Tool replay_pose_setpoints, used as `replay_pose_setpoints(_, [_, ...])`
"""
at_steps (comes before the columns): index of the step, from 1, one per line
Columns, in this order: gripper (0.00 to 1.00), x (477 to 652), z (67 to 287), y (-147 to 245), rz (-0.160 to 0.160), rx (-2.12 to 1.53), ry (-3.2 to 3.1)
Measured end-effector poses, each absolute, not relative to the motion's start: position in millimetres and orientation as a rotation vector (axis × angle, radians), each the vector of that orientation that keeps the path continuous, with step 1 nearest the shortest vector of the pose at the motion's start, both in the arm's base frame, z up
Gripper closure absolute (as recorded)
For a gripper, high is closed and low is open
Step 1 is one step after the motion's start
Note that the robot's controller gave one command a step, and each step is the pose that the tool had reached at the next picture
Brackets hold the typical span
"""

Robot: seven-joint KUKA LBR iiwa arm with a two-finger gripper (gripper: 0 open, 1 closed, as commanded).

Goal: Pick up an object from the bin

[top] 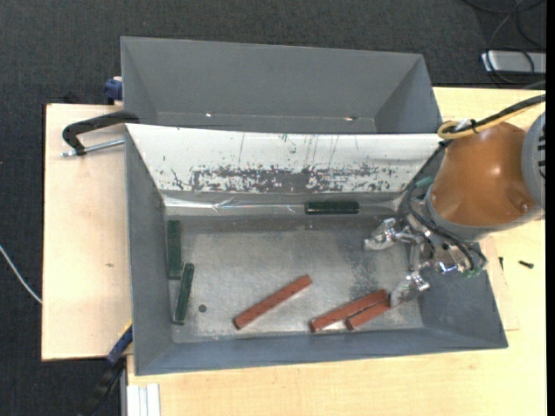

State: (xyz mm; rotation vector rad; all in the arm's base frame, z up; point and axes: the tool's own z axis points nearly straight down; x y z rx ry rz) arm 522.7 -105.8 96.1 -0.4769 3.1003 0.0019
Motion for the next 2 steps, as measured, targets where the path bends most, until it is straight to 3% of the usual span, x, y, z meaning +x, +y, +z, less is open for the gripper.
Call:
replay_pose_setpoints(1, [1.0,509.6,75.4,-105.0,0.002,-0.709,3.061])
replay_pose_setpoints(2, [1.0,509.6,75.4,-105.0,0.003,-0.709,3.061])
